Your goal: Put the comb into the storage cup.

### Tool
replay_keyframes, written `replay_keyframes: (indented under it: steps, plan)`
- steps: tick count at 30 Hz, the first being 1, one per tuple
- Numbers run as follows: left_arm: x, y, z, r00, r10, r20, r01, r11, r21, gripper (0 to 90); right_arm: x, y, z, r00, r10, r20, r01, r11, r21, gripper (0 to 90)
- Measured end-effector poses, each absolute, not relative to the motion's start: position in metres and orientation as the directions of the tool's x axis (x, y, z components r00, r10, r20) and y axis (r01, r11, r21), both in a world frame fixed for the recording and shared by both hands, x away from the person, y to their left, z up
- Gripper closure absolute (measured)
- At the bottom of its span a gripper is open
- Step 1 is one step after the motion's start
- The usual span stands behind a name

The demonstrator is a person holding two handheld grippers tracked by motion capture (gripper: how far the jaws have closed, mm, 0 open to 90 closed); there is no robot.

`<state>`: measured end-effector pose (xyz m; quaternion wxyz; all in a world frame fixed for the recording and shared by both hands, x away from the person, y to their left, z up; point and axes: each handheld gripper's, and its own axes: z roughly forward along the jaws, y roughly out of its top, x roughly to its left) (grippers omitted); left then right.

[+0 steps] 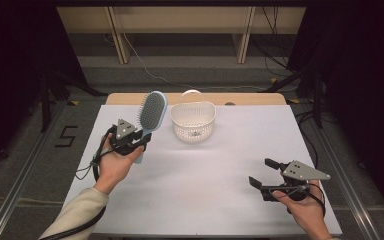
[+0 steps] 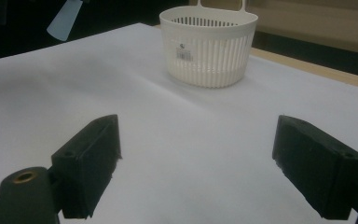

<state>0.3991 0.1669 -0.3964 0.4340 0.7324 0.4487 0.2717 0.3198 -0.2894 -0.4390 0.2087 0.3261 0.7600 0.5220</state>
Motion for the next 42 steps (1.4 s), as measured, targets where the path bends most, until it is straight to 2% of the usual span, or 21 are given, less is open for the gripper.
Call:
replay_keyframes:
  steps: [42]
  plan:
    - [0.4044, 0.164, -0.3906, 0.446, 0.895, -0.007, 0.401, -0.193, 0.895, 69.6, 0.3205, -0.2888, -0.44, -0.703, 0.711, 0.029, 0.283, 0.242, 0.928, 15.8]
